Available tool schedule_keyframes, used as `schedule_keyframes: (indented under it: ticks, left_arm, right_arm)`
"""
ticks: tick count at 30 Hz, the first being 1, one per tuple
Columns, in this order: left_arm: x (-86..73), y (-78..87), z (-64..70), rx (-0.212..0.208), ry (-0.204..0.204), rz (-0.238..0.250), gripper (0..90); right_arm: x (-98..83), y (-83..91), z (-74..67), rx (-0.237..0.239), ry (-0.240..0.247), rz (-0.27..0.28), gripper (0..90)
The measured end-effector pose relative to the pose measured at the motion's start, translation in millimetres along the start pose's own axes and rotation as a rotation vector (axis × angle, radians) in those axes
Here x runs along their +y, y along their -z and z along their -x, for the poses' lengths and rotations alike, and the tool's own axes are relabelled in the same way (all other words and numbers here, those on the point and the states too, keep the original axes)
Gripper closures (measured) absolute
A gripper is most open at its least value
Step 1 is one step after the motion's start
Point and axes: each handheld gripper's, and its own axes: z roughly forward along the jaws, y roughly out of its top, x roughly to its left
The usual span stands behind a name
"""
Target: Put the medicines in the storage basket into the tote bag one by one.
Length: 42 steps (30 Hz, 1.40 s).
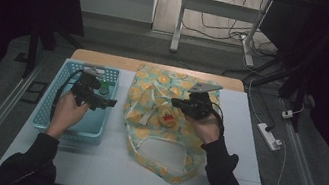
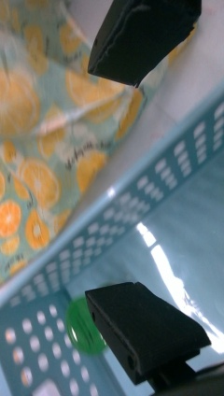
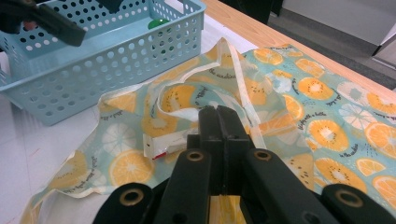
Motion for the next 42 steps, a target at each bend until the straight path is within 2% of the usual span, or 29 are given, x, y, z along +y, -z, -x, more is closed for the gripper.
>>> schedule_keyframes:
  ticks: [5,10,16,20,25,28,35,38,42]
  left_arm:
    - [-3.3,-0.1,-16.8,0.036,0.038,-0.007,0.0]
    - [-3.6,-0.7,-32.7,0.054,0.070,-0.013,0.0]
    - [-1.4,-7.3,-45.0,0.082,0.101,-0.034,0.0]
    - [1.2,-15.6,-49.3,0.128,0.095,-0.060,0.0]
    - [7.8,-25.6,-53.8,0.155,0.101,-0.079,0.1]
    - [12.5,-31.8,-54.4,0.185,0.092,-0.113,0.2]
    - [19.8,-46.7,-58.3,0.205,0.081,-0.173,0.3]
    - [22.6,-50.7,-60.1,0.192,0.081,-0.183,0.3]
    - [25.1,-55.0,-60.2,0.222,0.071,-0.211,6.8]
  right_arm:
    - [-0.1,-0.3,-0.1,-0.002,0.001,-0.001,90.0]
    - [-0.3,-0.4,0.2,-0.003,0.002,-0.001,90.0]
    - [-0.3,-0.5,0.2,-0.003,0.003,-0.001,90.0]
    - [-0.3,-0.5,0.3,-0.003,0.002,-0.001,90.0]
    - [-0.1,-0.2,0.5,-0.002,0.001,0.000,90.0]
    - [0.1,0.3,0.6,-0.003,0.001,0.001,90.0]
    - [0.6,0.9,0.2,-0.002,0.004,0.002,90.0]
    - [0.9,1.1,0.0,-0.002,0.004,0.004,90.0]
    - [1.0,1.3,0.0,-0.002,0.005,0.005,90.0]
